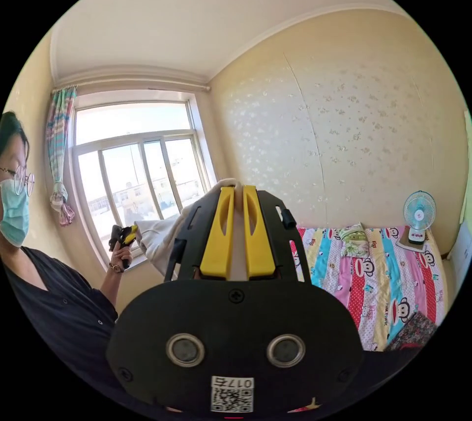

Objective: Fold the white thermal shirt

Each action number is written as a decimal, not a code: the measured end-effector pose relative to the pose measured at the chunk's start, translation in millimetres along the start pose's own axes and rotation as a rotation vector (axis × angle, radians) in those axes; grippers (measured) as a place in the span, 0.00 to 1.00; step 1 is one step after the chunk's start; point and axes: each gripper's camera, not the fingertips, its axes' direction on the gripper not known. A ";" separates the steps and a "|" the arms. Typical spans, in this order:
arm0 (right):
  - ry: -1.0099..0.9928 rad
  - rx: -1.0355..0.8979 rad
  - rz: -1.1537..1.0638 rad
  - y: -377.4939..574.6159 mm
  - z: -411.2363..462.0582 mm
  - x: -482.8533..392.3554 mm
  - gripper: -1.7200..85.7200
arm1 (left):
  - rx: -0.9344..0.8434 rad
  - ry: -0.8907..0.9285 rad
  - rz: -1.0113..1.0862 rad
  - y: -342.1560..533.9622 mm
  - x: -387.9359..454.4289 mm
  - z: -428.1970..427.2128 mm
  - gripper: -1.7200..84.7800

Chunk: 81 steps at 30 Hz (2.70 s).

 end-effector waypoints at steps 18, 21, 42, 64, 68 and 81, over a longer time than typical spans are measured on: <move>0.121 -0.131 0.281 -30.6 35.9 42.3 0.06 | 0.106 -0.422 0.019 -137.5 -72.4 -6.8 0.03; 0.168 -0.344 0.365 -34.7 112.1 113.6 0.06 | -0.032 -0.437 -0.184 -167.3 -188.5 12.7 0.03; 0.273 -1.131 0.745 229.4 331.8 439.2 0.22 | -0.664 -0.780 -0.732 75.8 -566.0 -73.5 0.18; 0.171 -1.148 0.823 5.2 220.8 515.0 0.23 | -0.630 -0.858 -0.762 13.4 -549.3 -241.5 0.15; 0.016 -1.139 0.940 78.0 226.0 464.1 0.18 | -0.619 -0.883 -0.749 -3.5 -539.6 -255.1 0.14; -0.159 -1.363 0.953 -58.7 117.2 432.3 0.06 | -0.787 -0.637 -0.860 -60.9 -429.2 -353.8 0.05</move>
